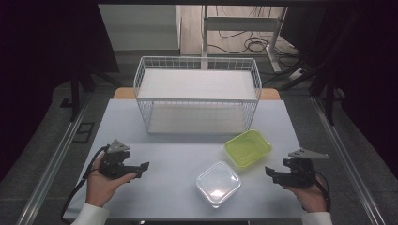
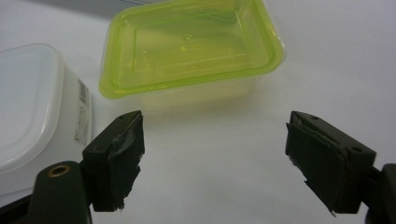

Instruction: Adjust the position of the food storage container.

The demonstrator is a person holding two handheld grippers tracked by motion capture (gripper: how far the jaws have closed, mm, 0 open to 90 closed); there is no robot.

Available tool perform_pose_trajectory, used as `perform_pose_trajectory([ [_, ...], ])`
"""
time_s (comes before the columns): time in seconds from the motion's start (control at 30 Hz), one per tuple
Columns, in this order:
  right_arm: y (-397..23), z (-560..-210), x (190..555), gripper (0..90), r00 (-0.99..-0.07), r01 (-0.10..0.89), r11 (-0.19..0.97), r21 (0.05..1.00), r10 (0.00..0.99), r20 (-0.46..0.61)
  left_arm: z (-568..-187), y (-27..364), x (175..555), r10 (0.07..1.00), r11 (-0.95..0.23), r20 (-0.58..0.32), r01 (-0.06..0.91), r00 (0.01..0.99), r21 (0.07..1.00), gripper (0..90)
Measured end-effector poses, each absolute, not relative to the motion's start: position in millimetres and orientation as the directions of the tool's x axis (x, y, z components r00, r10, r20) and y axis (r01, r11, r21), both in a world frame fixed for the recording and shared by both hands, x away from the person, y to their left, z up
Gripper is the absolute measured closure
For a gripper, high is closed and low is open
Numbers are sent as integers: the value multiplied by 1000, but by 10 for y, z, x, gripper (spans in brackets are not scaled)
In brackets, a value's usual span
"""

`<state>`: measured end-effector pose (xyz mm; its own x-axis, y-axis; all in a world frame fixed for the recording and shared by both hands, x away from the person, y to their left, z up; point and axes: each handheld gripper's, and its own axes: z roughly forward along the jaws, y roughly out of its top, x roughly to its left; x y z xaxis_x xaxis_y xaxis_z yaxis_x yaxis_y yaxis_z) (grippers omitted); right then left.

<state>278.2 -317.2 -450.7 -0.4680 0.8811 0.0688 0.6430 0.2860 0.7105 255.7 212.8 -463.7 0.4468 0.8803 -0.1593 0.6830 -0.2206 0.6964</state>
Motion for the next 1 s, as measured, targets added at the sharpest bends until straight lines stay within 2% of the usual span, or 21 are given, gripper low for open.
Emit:
perform_pose_trajectory([
  [0.73, -3081, -4397, 2830, 326, -541, 674, 355, 648, 834, 106, -4589, 2080, 2551, 872, -263, -134, 681, 471, 684, 135],
  [0.9, -2980, -4423, 2887, 395, -582, 679, 412, 607, 806, 104, -4579, 2090, 2528, 879, -257, -128, 683, 459, 684, 128],
  [1.0, -2873, -4461, 2916, 496, -621, 673, 480, 563, 780, 78, -4597, 2062, 2531, 876, -266, -127, 685, 466, 678, 127],
])
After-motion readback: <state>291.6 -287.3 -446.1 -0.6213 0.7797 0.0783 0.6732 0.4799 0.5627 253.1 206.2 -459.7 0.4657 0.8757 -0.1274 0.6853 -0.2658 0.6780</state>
